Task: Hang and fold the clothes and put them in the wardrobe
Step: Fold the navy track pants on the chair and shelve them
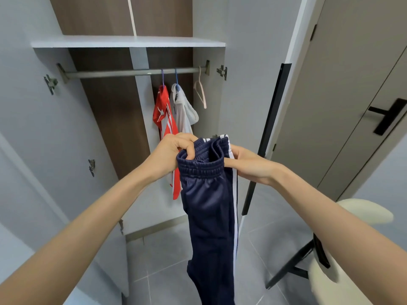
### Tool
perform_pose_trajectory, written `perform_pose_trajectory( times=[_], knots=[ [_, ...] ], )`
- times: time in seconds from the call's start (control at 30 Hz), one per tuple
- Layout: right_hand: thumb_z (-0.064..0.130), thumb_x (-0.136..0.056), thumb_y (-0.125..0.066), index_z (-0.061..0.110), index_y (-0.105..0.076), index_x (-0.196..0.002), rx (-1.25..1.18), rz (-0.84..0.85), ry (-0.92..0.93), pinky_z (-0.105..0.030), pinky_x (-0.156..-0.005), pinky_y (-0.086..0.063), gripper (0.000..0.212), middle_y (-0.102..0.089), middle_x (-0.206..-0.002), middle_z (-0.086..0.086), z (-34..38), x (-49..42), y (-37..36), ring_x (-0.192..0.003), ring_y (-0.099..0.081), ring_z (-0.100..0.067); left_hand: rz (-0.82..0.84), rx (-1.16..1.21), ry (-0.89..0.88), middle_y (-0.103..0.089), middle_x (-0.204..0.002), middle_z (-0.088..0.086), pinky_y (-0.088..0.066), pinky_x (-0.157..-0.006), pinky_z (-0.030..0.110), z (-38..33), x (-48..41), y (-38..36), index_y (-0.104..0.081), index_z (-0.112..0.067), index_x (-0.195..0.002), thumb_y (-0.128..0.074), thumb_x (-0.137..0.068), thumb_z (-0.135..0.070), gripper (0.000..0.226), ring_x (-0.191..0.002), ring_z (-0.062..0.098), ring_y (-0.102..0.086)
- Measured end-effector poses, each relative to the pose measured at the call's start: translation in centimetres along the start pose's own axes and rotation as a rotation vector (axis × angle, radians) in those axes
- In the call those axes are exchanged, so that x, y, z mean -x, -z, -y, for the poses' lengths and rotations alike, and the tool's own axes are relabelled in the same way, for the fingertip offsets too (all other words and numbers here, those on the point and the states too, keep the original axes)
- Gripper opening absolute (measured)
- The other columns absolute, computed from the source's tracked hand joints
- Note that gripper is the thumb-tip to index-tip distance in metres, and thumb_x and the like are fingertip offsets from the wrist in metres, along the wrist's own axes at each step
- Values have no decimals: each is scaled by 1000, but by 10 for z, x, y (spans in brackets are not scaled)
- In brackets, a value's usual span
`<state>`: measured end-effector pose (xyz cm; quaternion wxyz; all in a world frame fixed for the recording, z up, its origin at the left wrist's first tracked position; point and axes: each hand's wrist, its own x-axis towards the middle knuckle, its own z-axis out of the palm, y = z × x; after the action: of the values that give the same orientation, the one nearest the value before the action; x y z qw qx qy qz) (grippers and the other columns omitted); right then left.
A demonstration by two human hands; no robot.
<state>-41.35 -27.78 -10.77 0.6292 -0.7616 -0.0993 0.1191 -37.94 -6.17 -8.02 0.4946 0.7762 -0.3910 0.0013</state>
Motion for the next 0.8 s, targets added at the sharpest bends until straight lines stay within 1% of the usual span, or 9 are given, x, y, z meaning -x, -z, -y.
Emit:
perform_pose_trajectory(
  times=[0.17, 0.23, 0.3, 0.37, 0.43, 0.53, 0.67, 0.73, 0.8],
  knots=[
    [17, -86, -71, 18, -64, -118, 19, -319, 144, -24, -87, -54, 33, -70, -112, 2, 1, 1, 9, -106, -66, -15, -26, -99, -12, -51, -95, -2, -44, -80, 10, 3, -11, 4, -61, -25, -69, -53, -84, 18, 46, -92, 4, -52],
    [16, -83, -74, 7, -64, -112, 105, -438, 162, -31, -91, -54, 32, -71, -108, -5, 3, 2, 12, -101, -67, -21, 155, -206, -16, -46, -109, -1, -44, -85, 12, 8, -14, 13, -62, -29, -86, -54, -85, 10, 39, -104, 9, -47],
    [15, -80, -76, 2, -63, -98, 154, -542, 180, -24, -81, -55, 25, -72, -93, 0, 4, 4, 13, -83, -67, -12, 422, -357, 62, -40, -124, -6, -46, -89, 18, 13, -15, 20, -56, -33, -108, -62, -78, -18, 33, -112, 9, -44],
    [13, -78, -78, 9, -58, -79, 167, -600, 199, -13, -63, -49, 20, -67, -72, 13, 4, 4, 15, -65, -61, 0, 473, -415, 122, -46, -118, -15, -49, -83, 18, 16, -15, 20, -52, -37, -110, -67, -72, -54, 43, -106, 4, -49],
    [16, -76, -80, 13, -57, -76, 211, -604, 196, -11, -59, -46, 24, -65, -66, 17, 3, 8, 16, -60, -58, 2, 306, -357, 68, -60, -91, -13, -47, -66, 17, 18, -16, 12, -60, -26, -92, -65, -70, -68, 47, -83, 2, -57],
    [31, -73, -82, 8, -67, -94, 390, -524, 93, -26, -76, -54, 35, -72, -85, 5, 3, 19, 19, -74, -63, -6, 119, -297, 60, -64, -81, 7, -50, -64, 38, 26, -22, 5, -63, -11, -90, -64, -82, -46, 36, -74, 17, -61],
    [30, -74, -81, 10, -58, -99, 444, -438, 21, -44, -92, -49, 40, -70, -97, -11, -6, 33, 22, -84, -63, -24, 58, -158, 77, -61, -81, 10, -49, -65, 36, 33, -27, -2, -53, -9, -84, -70, -83, -29, 27, -73, 22, -60],
    [27, -74, -82, 20, -42, -95, 315, -492, -1, -41, -90, -49, 46, -71, -96, -10, -12, 38, 21, -83, -61, -20, 52, -18, 81, -65, -85, 5, -54, -67, 33, 33, -28, -5, -49, -12, -88, -73, -81, -21, 27, -78, 21, -66],
    [28, -76, -80, 26, -41, -104, 233, -485, -24, -31, -88, -52, 48, -74, -98, 3, -15, 42, 18, -89, -66, -10, 63, 169, 100, -71, -86, -3, -56, -66, 25, 33, -29, -8, -47, -17, -98, -75, -79, -12, 34, -81, 16, -70]
  ],
)
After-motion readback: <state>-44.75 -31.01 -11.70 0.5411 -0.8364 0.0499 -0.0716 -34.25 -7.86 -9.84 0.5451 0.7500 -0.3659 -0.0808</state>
